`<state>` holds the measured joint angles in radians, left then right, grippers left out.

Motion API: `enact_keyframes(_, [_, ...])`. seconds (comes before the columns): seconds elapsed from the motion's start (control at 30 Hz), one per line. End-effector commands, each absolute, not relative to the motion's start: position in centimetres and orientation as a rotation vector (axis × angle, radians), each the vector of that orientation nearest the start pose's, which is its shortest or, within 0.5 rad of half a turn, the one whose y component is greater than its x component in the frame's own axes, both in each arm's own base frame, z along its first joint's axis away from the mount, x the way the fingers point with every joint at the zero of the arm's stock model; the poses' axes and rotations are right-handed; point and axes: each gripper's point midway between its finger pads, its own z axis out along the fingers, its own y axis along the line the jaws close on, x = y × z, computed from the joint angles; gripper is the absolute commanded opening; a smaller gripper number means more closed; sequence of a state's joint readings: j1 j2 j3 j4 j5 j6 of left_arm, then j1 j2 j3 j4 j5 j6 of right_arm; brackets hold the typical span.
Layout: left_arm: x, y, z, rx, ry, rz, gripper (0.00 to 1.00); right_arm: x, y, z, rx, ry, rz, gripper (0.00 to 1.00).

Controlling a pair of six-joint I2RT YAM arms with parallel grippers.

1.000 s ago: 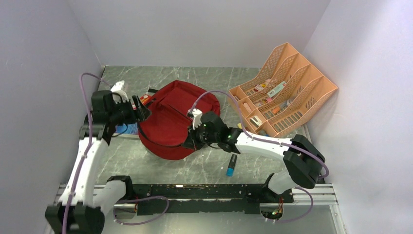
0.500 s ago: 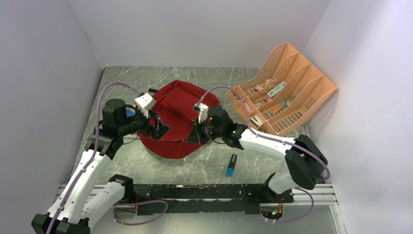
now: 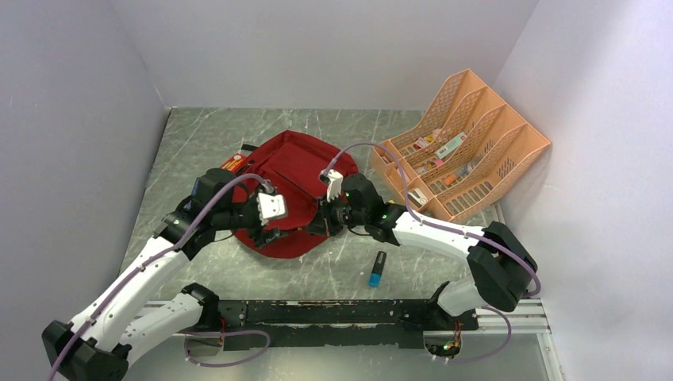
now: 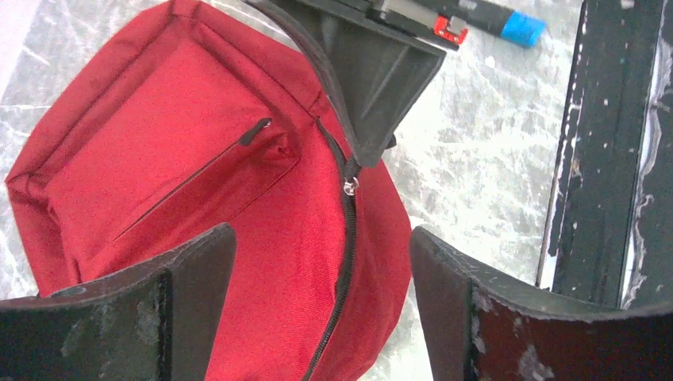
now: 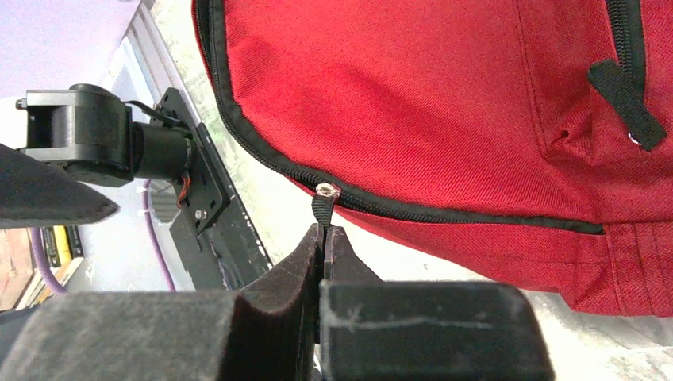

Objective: Pack the student bag
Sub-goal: Unzip the student bag at the center of the board.

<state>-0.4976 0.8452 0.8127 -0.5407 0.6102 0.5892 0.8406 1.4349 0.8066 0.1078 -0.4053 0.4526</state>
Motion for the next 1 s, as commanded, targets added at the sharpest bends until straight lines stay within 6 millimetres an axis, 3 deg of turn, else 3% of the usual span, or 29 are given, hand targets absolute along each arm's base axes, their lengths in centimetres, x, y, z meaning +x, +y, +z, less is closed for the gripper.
enact_keyframes(0.0, [19.8,-20.0,18.1,1.526,1.604,-0.485,0.83,20.2,35.1,14.3,-0.671,2.133,1.192,0.0])
enact_keyframes(0.13, [19.6,-20.6,15.8,1.618,1.683,-0.465,0.8,20.3,35.0,14.4,-0.668,2.13,1.188,0.0])
enact_keyframes(0.4, [19.3,-21.5,13.4,1.634,1.774,-0.508,0.69,20.3,34.8,14.5,-0.669,2.126,1.179,0.0])
enact_keyframes(0.6, [19.3,-21.4,12.9,1.655,1.79,-0.459,0.5,20.3,34.5,14.5,-0.659,2.128,1.169,0.0])
enact_keyframes(0.87, [17.8,-22.1,12.7,1.646,1.793,-0.559,0.27,20.9,34.2,14.5,-0.655,2.134,1.131,0.0])
enact_keyframes(0.97, [17.3,-22.1,12.4,1.638,1.806,-0.579,0.14,21.2,34.0,14.3,-0.65,2.148,1.108,0.0])
